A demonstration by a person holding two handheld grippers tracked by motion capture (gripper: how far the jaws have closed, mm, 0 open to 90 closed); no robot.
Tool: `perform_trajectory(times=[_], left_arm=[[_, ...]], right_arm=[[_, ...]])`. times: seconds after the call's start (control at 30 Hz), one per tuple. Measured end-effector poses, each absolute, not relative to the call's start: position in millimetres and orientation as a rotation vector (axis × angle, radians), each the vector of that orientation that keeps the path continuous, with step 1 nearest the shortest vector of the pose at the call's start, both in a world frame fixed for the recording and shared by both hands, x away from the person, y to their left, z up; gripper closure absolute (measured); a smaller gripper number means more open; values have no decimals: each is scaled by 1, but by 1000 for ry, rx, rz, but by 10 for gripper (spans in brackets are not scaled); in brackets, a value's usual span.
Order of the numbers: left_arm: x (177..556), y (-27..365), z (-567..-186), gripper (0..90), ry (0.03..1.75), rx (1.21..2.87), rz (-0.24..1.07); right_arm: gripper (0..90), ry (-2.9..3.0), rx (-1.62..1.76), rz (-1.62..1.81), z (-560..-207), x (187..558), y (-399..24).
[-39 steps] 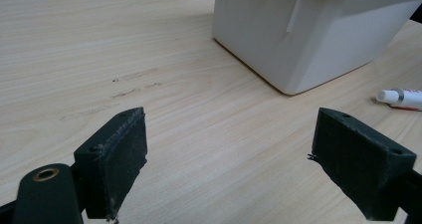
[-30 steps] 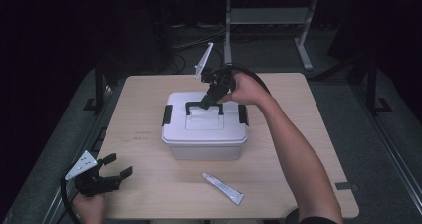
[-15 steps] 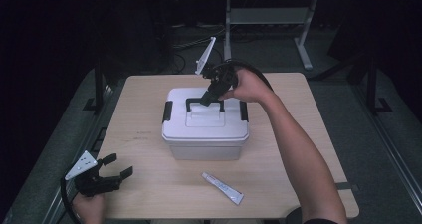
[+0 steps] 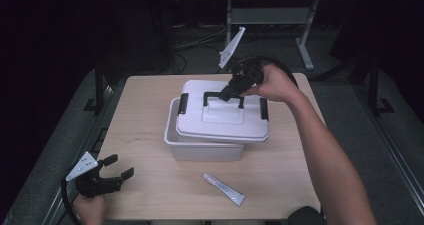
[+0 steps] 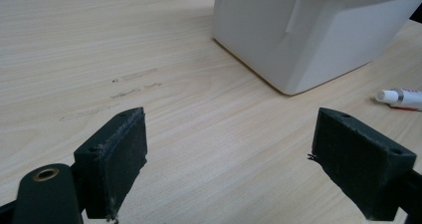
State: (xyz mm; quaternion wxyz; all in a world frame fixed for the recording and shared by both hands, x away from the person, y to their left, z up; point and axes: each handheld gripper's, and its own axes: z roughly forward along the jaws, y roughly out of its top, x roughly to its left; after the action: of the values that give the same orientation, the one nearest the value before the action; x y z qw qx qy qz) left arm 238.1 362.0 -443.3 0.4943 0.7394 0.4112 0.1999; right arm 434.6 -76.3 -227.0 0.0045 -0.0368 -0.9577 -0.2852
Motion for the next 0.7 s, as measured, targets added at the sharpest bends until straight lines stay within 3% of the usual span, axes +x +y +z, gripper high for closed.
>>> perform_trajectory(times=[0.7], left_arm=[[238, 358, -443, 134, 991, 1812, 497]], right_arm=[[841, -3019, -445, -922, -233, 400, -212]])
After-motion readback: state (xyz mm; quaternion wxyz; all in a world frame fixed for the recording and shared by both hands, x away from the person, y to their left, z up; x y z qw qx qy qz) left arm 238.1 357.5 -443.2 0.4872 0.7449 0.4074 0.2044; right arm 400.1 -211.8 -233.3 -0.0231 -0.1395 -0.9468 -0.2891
